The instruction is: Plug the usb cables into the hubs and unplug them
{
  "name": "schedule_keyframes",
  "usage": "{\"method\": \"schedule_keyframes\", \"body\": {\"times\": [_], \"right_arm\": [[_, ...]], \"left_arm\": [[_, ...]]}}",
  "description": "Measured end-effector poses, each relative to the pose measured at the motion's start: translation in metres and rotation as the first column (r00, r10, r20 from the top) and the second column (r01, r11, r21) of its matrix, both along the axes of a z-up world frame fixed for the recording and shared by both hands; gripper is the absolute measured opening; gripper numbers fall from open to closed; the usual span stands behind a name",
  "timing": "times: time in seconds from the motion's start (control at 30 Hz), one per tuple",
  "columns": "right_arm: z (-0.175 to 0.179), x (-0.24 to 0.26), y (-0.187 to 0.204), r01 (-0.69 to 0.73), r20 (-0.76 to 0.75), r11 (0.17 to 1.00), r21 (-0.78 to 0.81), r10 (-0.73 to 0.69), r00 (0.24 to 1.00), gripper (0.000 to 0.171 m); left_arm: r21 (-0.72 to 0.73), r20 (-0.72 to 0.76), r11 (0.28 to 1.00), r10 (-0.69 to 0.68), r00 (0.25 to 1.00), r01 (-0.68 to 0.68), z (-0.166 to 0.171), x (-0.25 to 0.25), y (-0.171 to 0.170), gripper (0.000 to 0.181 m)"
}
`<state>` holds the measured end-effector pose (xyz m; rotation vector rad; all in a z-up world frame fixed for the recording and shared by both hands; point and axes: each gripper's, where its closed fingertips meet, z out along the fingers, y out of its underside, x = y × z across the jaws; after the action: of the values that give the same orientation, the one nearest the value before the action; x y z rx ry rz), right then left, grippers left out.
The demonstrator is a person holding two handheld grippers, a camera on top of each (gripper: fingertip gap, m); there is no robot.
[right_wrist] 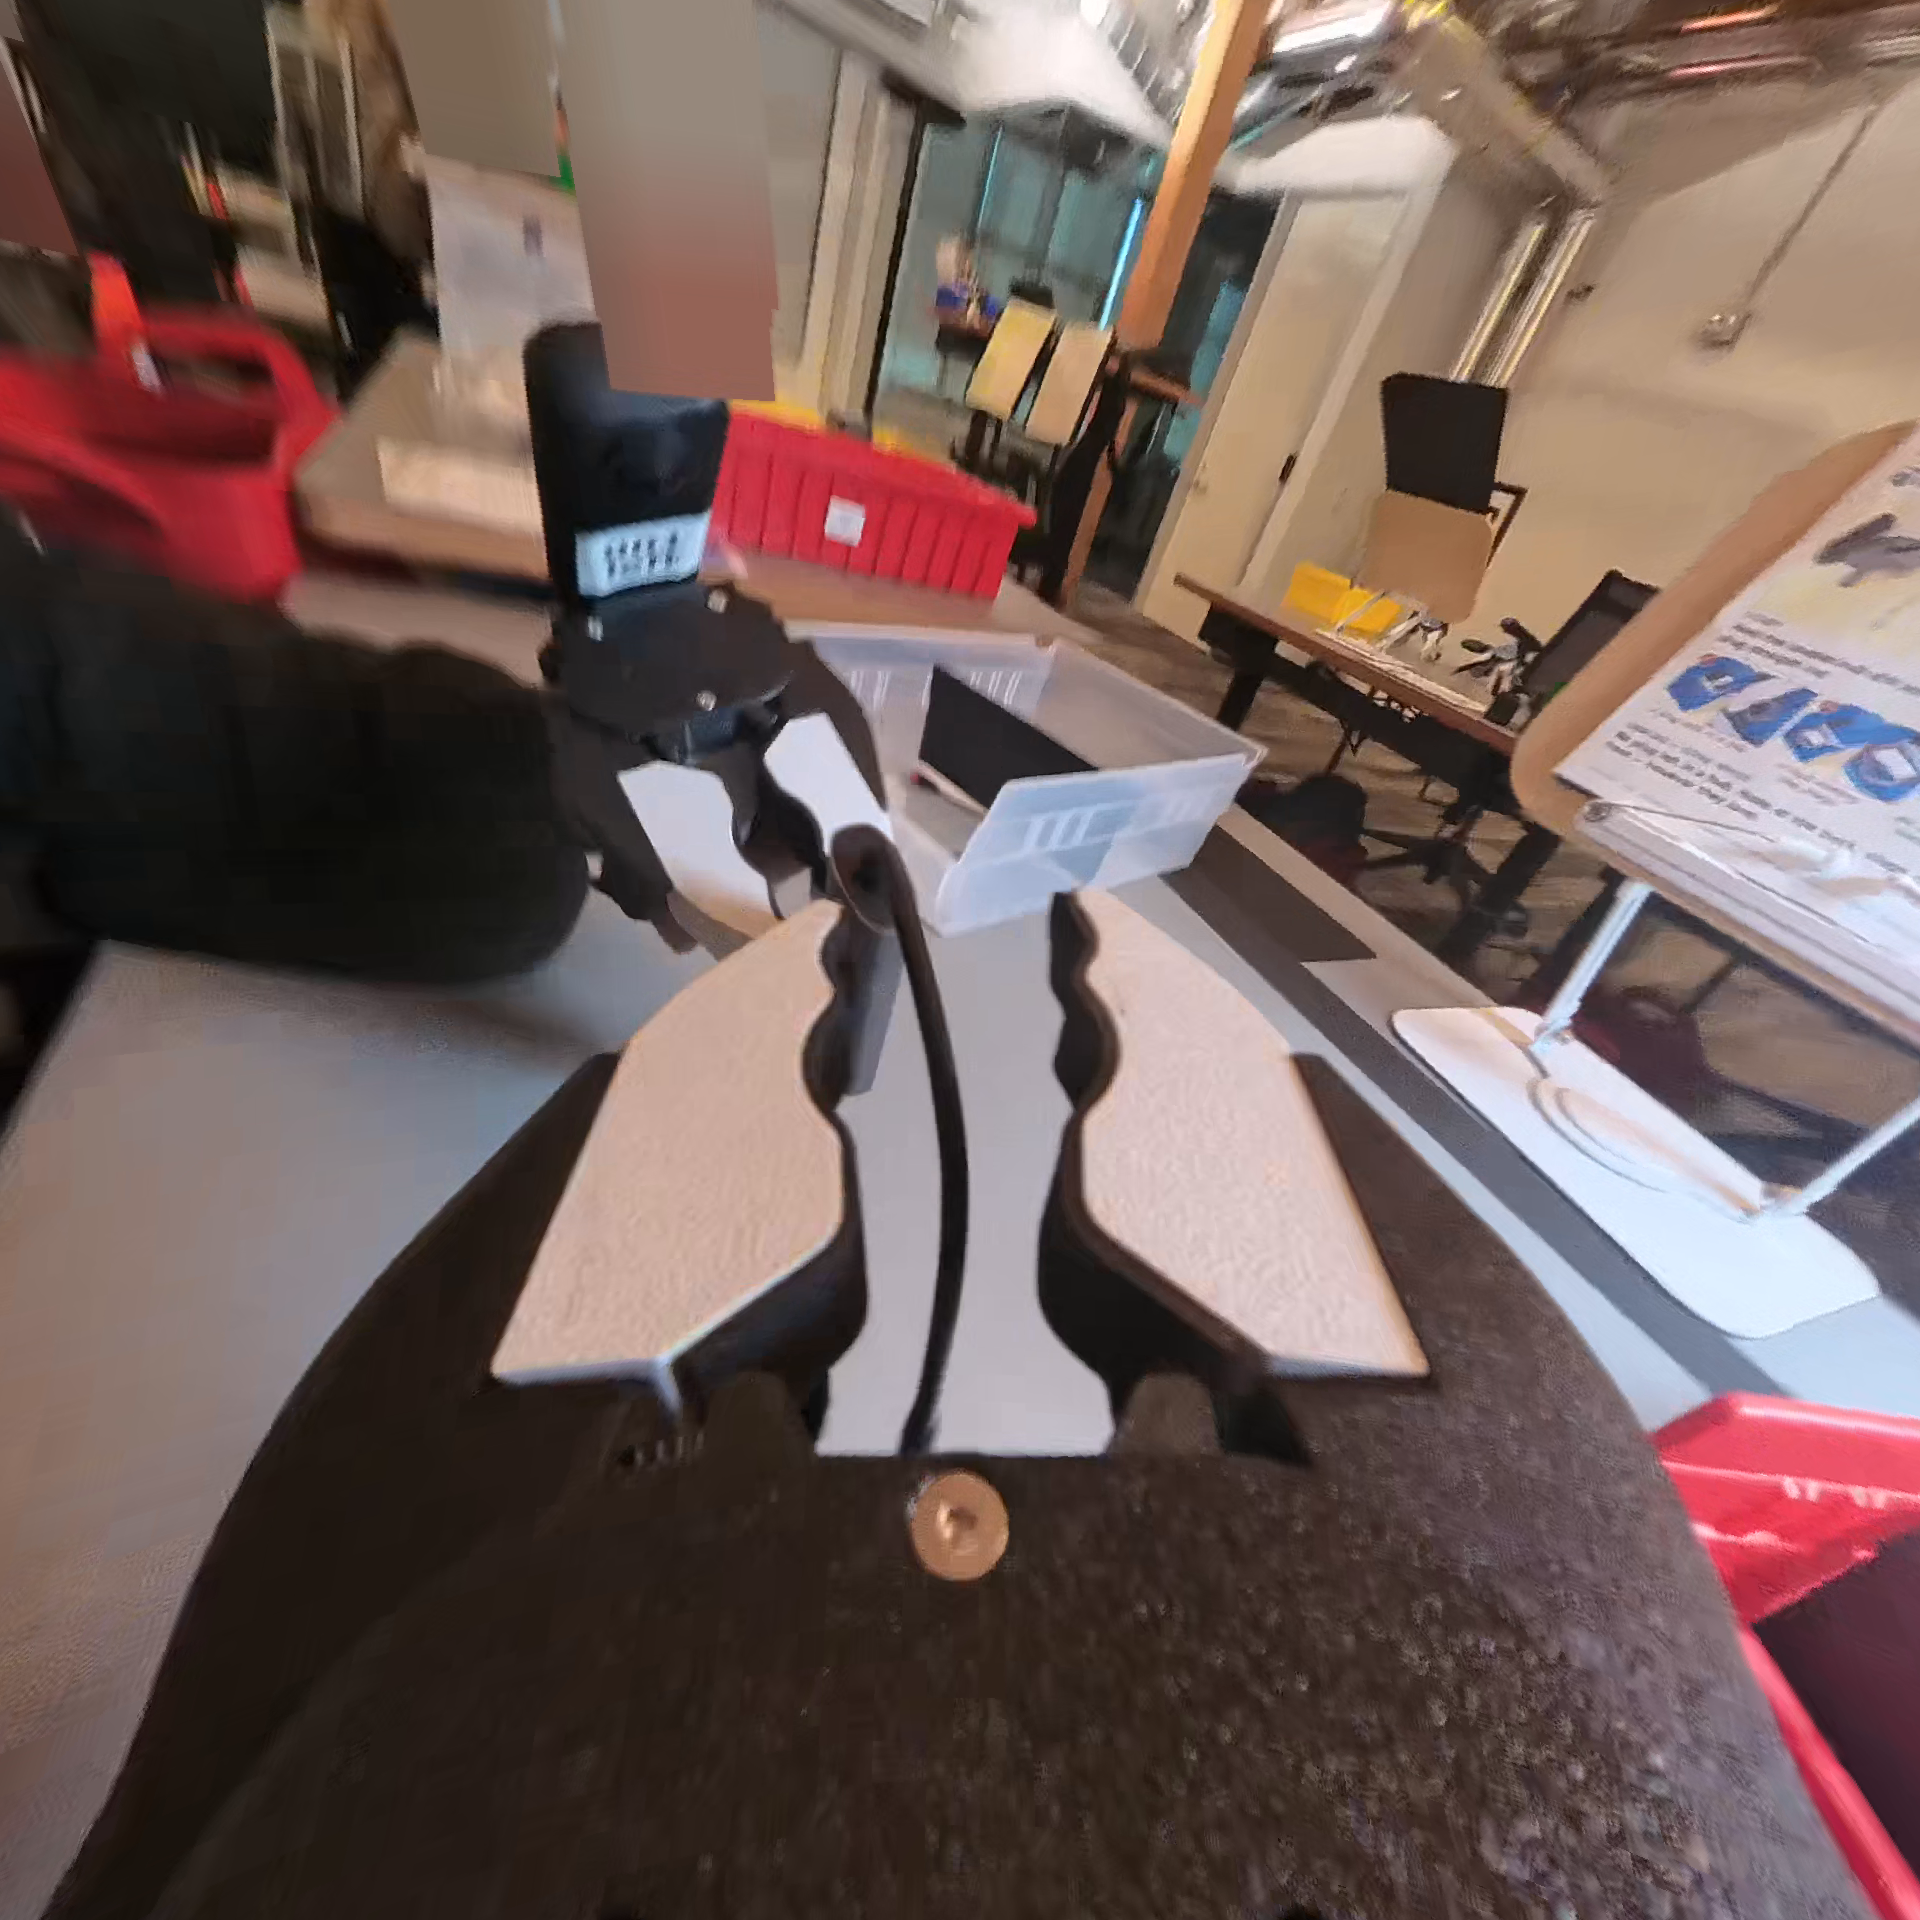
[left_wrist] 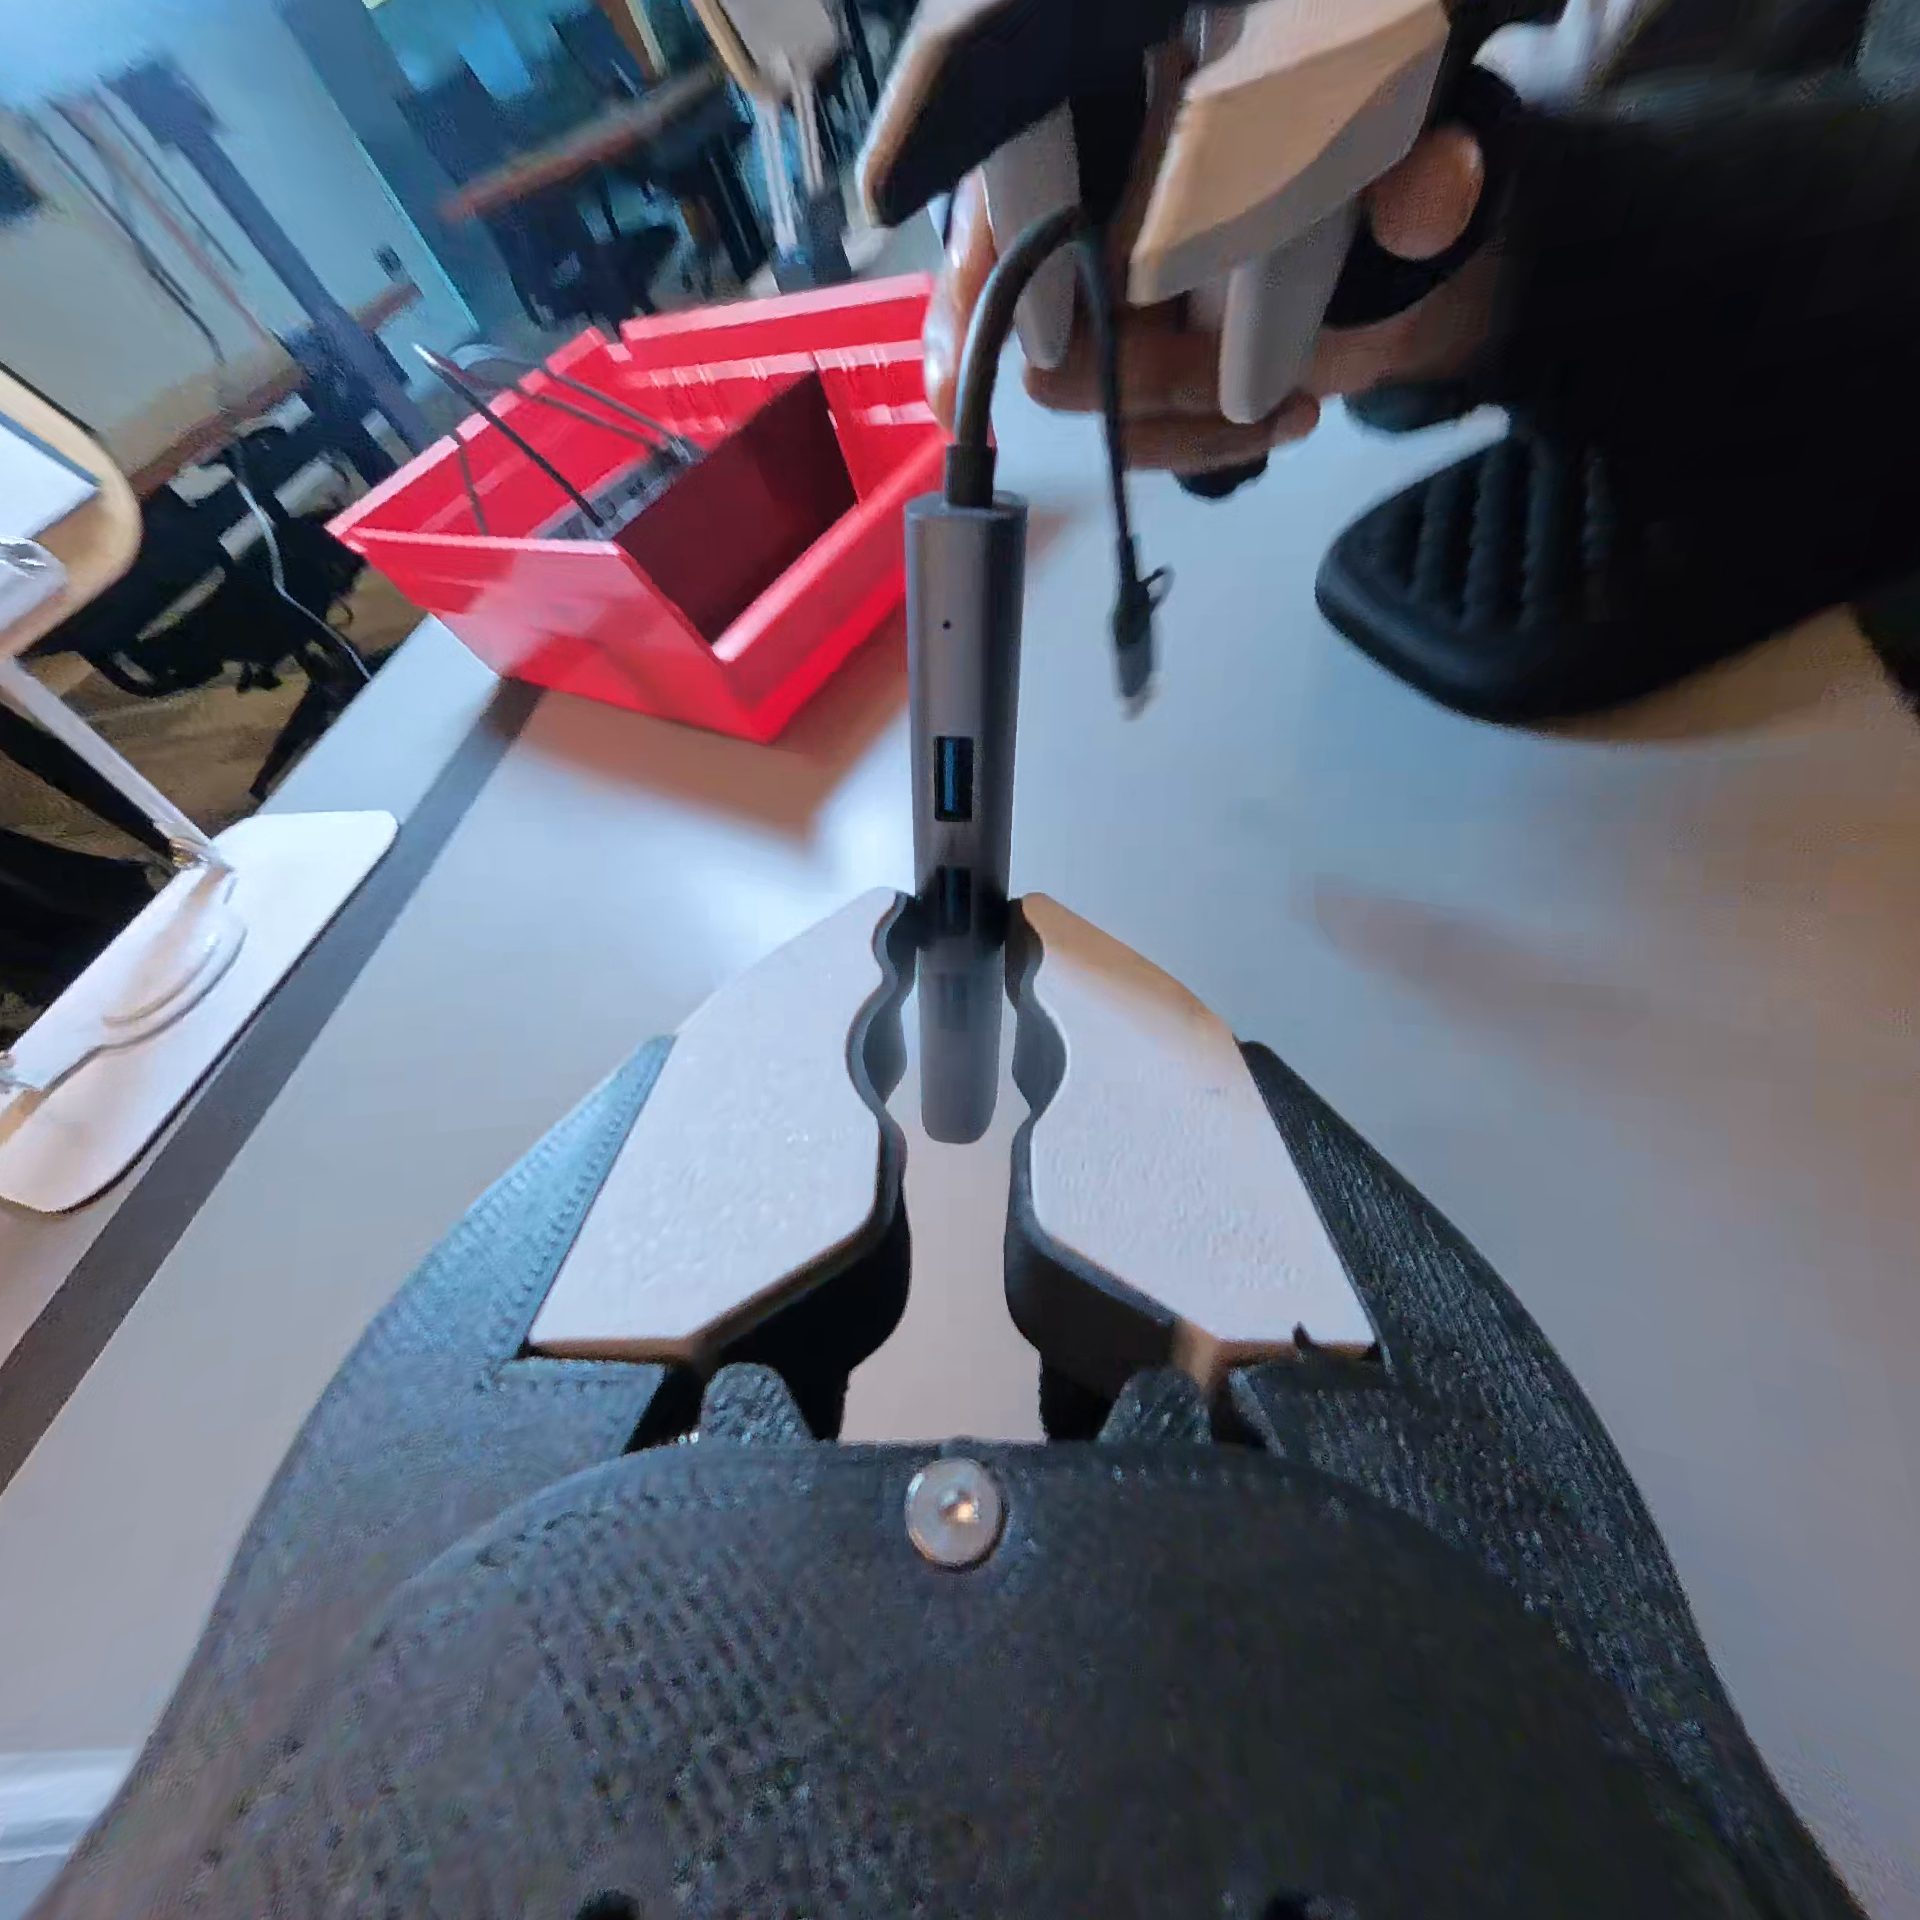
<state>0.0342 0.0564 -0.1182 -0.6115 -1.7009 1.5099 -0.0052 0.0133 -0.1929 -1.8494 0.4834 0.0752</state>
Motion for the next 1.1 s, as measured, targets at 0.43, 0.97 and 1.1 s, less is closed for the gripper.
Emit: {"method": "schedule_keyframes", "body": {"times": [0.43, 0.97, 1.1], "right_arm": [[-0.077, -0.012, 0.024, -0.093, 0.294, 0.99, 0.107, 0.058, 0.954, 0.059], [-0.08, -0.019, -0.023, -0.001, 0.07, 0.885, 0.465, -0.035, 0.997, 0.041], [-0.078, -0.021, -0.001, 0.063, 0.076, 0.847, 0.527, -0.121, 0.99, 0.051]], "left_arm": [[0.3, 0.13, 0.948, -0.155, 0.979, 0.11, 0.055, 0.01, -0.021, 0.016], [-0.101, -0.255, 0.994, 0.007, 0.967, -0.033, -0.007, 0.009, -0.005, 0.016], [-0.143, -0.296, 0.981, 0.085, 0.951, -0.132, -0.01, -0.013, -0.011, 0.016]]}}
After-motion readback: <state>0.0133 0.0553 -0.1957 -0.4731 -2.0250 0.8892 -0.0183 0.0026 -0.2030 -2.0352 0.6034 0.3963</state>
